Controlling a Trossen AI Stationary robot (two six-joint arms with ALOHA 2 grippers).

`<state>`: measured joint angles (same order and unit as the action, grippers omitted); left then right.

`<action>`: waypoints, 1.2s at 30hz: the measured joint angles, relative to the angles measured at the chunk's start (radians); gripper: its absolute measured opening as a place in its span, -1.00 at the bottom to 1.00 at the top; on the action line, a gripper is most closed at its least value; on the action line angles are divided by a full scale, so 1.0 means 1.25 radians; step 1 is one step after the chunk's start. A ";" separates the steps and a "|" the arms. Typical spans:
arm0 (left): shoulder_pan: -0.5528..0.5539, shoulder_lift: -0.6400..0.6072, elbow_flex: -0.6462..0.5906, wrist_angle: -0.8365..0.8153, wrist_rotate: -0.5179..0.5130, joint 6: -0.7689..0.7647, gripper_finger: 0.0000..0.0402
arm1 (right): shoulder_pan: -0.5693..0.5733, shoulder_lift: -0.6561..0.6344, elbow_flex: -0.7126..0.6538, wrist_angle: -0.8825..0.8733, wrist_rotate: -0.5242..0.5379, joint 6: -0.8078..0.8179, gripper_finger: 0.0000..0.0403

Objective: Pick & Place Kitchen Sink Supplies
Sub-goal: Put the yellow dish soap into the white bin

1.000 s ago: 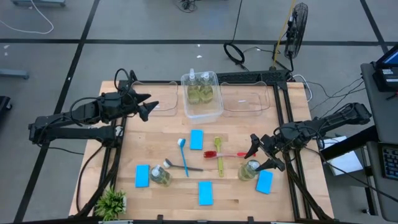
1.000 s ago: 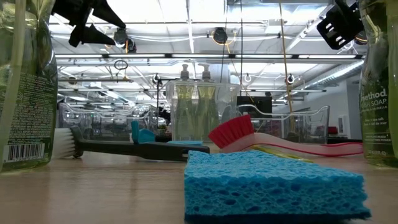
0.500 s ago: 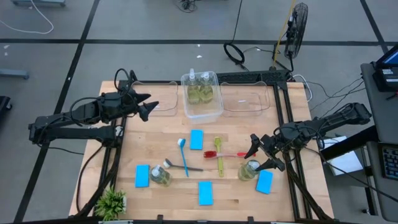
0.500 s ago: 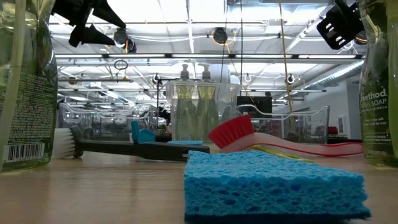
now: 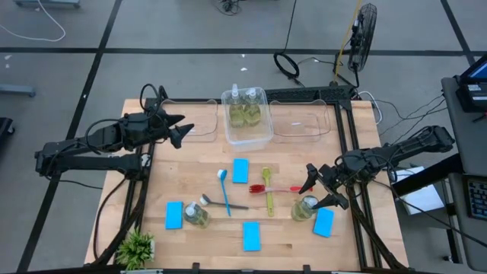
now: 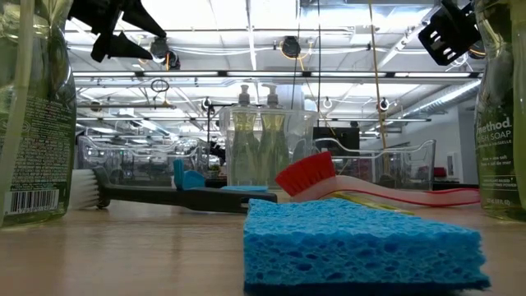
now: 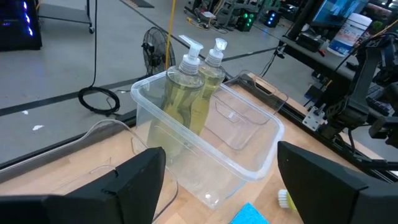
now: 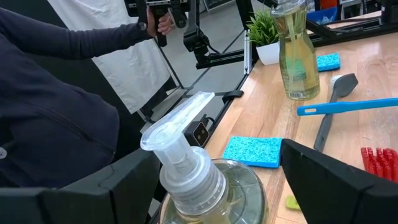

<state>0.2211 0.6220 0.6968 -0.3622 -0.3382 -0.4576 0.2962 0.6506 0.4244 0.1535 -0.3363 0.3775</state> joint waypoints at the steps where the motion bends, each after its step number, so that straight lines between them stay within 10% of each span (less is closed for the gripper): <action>1: 0.000 0.000 0.000 0.000 0.000 0.000 0.52 | 0.000 0.000 0.000 0.000 0.000 0.000 0.57; 36: 0.000 0.000 0.000 0.000 0.000 0.000 0.52 | 0.000 0.000 0.001 0.000 0.035 -0.024 0.57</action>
<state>0.2211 0.6217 0.6968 -0.3626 -0.3382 -0.4576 0.2962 0.6502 0.4252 0.1539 -0.2928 0.3470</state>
